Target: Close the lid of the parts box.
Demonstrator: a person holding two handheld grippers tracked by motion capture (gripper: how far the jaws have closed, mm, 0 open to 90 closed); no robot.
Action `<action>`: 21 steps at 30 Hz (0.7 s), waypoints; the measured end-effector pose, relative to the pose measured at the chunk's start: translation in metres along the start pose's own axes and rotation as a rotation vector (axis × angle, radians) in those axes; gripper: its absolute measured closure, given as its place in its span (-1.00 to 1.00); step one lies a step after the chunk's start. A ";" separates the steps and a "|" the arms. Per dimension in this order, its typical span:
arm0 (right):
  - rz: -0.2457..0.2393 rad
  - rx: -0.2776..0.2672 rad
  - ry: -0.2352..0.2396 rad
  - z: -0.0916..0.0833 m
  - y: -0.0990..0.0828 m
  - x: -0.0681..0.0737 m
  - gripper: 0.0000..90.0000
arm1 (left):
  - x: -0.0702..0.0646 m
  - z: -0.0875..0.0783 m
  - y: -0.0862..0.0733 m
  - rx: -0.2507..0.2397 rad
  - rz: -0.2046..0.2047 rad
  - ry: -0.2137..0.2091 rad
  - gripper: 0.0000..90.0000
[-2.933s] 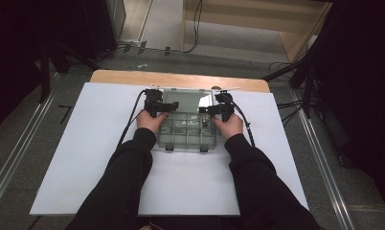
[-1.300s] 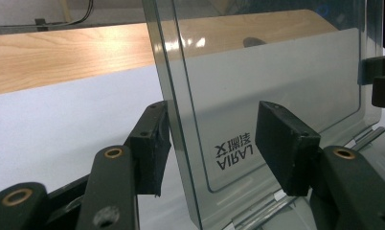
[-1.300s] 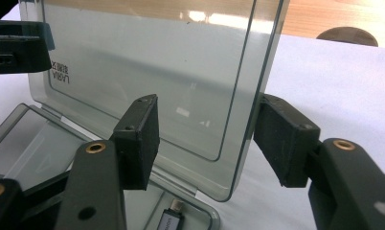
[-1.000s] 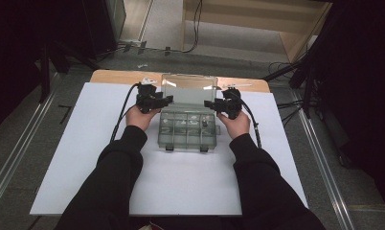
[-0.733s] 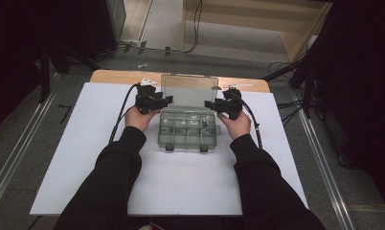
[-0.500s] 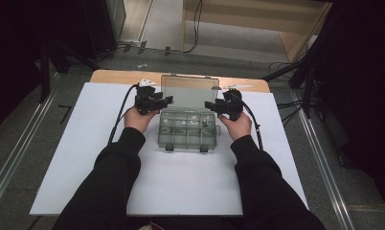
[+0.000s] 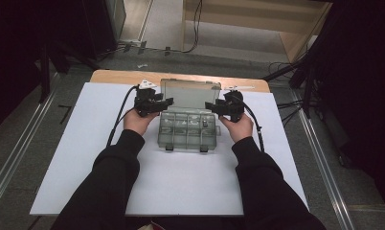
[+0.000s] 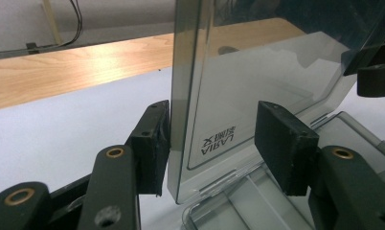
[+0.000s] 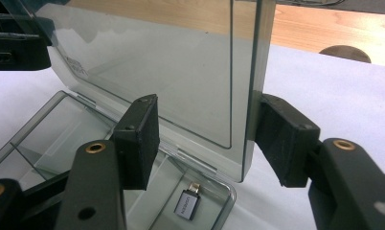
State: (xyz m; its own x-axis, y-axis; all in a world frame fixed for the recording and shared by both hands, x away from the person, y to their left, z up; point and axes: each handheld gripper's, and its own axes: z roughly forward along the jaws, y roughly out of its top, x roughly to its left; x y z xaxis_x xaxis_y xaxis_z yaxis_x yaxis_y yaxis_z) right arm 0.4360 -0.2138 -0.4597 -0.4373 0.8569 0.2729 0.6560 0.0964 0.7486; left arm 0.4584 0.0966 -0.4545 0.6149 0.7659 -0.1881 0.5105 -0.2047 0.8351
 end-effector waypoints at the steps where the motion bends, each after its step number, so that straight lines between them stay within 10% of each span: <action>1: 0.000 -0.001 0.000 0.000 0.000 0.000 -0.10 | 0.000 -0.001 0.000 0.003 -0.001 0.001 0.06; 21: -0.010 -0.011 -0.001 -0.007 -0.004 0.005 -0.04 | -0.004 -0.008 -0.001 0.018 0.021 -0.017 0.06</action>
State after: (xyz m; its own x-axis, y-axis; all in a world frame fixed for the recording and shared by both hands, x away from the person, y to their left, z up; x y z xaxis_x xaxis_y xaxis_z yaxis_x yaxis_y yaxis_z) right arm 0.4274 -0.2133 -0.4572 -0.4435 0.8563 0.2645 0.6445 0.0996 0.7581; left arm 0.4505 0.0988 -0.4507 0.6354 0.7510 -0.1796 0.5083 -0.2317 0.8294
